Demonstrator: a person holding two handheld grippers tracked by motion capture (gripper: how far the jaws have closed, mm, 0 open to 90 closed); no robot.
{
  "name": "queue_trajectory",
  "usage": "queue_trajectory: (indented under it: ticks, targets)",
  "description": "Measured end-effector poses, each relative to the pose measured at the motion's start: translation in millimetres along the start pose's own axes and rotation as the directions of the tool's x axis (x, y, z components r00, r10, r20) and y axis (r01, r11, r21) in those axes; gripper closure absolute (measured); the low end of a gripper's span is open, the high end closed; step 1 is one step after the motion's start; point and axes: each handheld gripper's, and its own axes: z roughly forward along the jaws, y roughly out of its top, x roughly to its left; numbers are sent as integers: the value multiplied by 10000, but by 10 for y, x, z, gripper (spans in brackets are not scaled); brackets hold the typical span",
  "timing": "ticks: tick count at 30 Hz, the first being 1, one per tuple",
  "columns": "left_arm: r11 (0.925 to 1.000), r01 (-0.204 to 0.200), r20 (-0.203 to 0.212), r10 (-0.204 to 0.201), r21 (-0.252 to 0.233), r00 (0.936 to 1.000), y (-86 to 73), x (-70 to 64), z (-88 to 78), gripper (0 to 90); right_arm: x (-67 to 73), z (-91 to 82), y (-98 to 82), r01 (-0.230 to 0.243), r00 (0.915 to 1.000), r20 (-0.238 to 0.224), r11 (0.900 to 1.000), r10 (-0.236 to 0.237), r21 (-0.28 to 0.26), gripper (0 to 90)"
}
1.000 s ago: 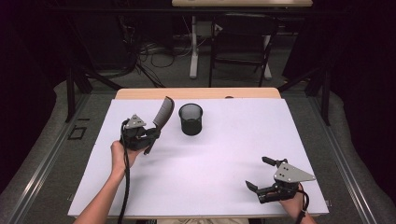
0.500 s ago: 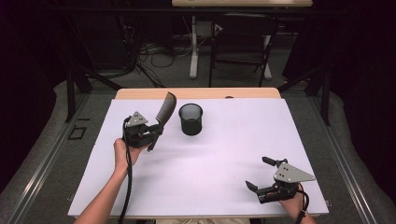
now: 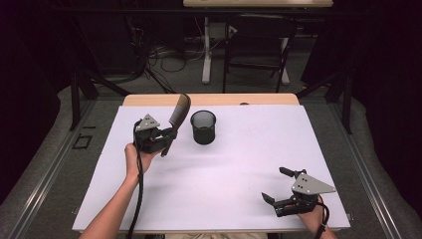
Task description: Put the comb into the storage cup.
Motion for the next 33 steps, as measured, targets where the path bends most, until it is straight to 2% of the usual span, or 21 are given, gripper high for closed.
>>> queue_trajectory:
  ticks: [33]
  targets:
    - [9986, 56, -51, -59, -535, 10000, 246, 30, 78, 725, -1, -2, -4, -40, 10000, 28, 10000, 39, 76, 4]
